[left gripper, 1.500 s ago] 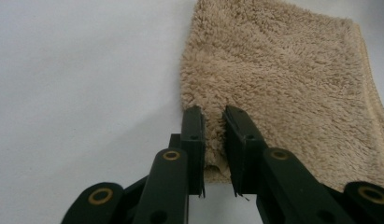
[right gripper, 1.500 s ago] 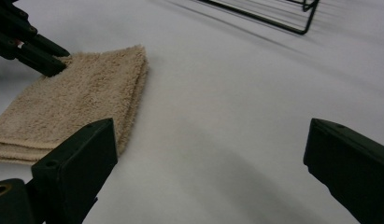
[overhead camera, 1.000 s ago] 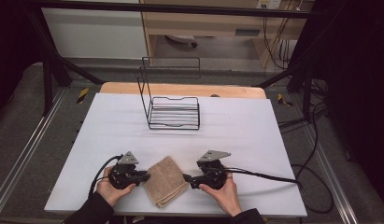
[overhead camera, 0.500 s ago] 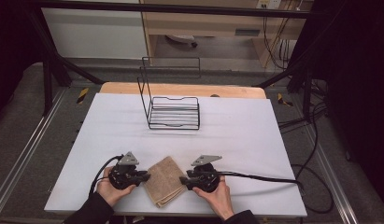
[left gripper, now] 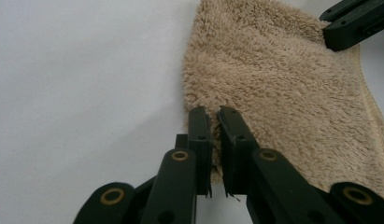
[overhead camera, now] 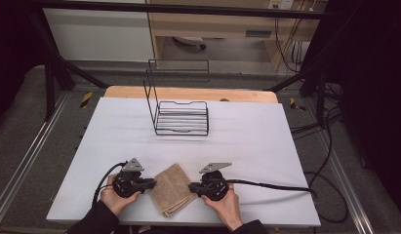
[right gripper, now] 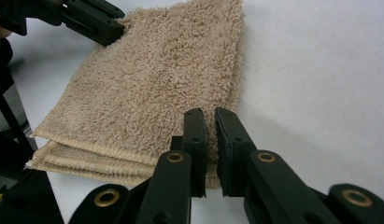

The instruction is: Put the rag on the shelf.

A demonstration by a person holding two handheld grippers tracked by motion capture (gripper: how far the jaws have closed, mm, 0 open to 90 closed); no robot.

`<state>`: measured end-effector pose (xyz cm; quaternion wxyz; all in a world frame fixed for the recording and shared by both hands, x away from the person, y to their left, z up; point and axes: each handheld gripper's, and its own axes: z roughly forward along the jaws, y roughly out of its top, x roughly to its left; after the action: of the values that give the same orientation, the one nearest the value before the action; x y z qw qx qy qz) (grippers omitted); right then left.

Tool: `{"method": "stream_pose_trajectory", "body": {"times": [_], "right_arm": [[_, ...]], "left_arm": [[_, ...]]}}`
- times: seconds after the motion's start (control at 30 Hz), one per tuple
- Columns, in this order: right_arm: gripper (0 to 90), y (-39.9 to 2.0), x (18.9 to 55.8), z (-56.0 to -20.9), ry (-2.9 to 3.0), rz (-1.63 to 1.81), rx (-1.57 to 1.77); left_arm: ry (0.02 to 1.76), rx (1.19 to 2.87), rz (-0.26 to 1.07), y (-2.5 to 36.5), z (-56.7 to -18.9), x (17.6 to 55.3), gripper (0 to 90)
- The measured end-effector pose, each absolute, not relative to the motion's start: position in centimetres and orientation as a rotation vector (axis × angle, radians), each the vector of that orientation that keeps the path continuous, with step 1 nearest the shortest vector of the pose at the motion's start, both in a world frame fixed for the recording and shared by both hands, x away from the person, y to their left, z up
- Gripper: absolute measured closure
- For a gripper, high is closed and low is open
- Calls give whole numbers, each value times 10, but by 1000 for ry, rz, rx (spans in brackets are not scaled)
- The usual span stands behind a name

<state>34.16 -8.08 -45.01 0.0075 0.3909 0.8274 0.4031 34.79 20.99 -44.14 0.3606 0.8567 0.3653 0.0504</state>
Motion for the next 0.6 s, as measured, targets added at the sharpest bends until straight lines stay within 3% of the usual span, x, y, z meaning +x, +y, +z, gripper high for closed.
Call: {"method": "stream_pose_trajectory", "body": {"times": [0.23,0.6], "right_arm": [[858,-82,355,-439,2580,1242,1174],[859,-69,388,-432,2521,1208,1028]], "left_arm": [[980,2152,112,212,-438,347,848],[1048,2122,197,206,-437,339,841]]}}
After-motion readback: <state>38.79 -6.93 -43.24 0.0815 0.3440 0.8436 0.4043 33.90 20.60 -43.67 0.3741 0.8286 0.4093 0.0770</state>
